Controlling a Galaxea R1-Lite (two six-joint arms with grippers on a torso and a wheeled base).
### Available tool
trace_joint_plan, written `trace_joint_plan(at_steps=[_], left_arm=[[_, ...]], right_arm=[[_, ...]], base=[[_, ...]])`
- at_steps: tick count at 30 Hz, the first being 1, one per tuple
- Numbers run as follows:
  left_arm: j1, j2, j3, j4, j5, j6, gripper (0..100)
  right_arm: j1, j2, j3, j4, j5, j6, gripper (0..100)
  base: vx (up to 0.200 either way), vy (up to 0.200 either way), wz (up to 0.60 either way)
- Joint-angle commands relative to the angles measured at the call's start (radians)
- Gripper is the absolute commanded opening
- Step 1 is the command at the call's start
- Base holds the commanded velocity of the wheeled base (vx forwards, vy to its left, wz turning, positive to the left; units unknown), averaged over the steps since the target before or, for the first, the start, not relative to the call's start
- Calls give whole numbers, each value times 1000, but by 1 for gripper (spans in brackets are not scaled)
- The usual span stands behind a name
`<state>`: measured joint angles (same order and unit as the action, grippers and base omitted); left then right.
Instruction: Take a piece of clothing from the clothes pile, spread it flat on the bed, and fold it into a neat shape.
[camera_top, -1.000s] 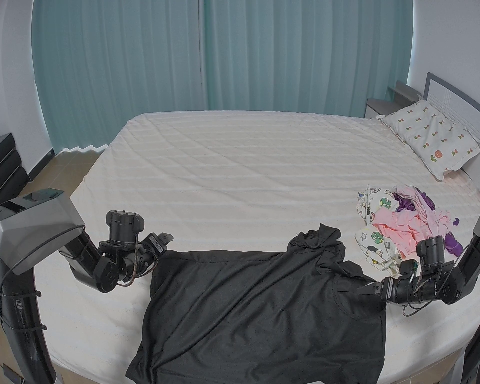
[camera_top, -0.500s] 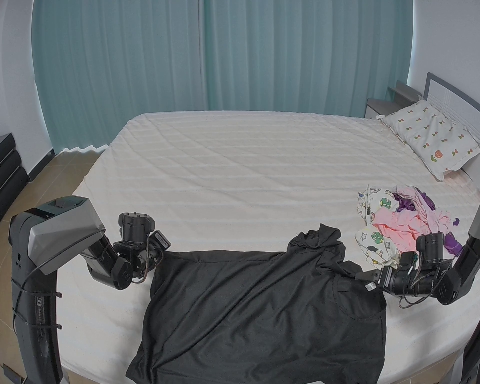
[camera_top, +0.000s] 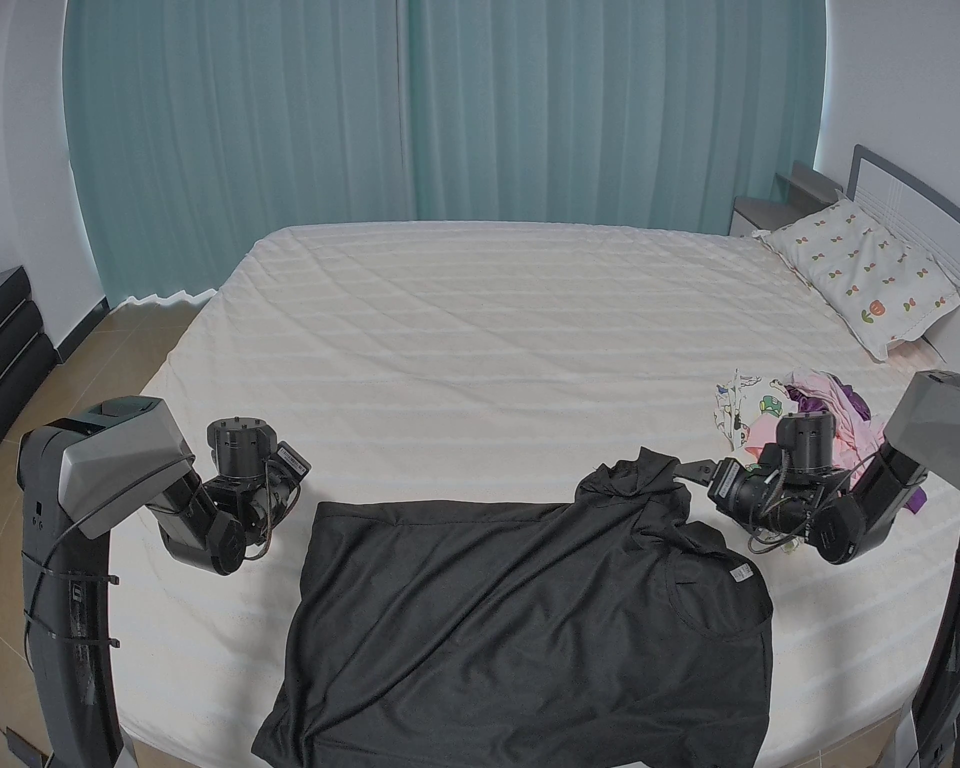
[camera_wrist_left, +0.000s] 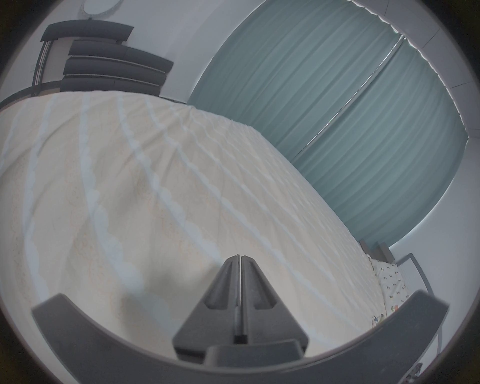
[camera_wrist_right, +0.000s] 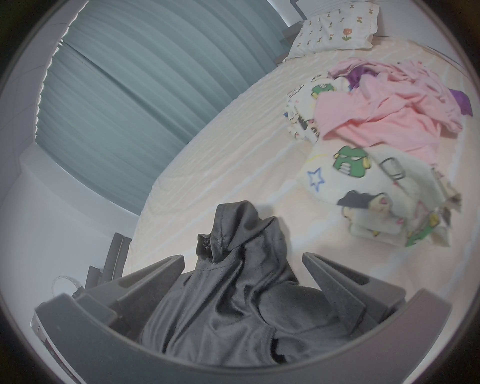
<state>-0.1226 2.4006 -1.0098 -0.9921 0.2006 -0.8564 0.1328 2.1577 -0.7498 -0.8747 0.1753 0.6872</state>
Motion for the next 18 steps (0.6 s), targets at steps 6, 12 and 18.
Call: trace_joint_plan(at_steps=[6, 12, 18], left_arm=[[-16, -52, 137, -45, -153, 5, 100], [-23, -48, 169, -46, -190, 76, 100], [-69, -46, 195, -48, -237, 92, 100]], right_arm=[[59, 97, -166, 126, -40, 25, 100], [62, 105, -191, 135, -40, 23, 100], [67, 125, -260, 171, -56, 25, 100]], base=[[0, 0, 0], [0, 0, 0], [0, 0, 0]])
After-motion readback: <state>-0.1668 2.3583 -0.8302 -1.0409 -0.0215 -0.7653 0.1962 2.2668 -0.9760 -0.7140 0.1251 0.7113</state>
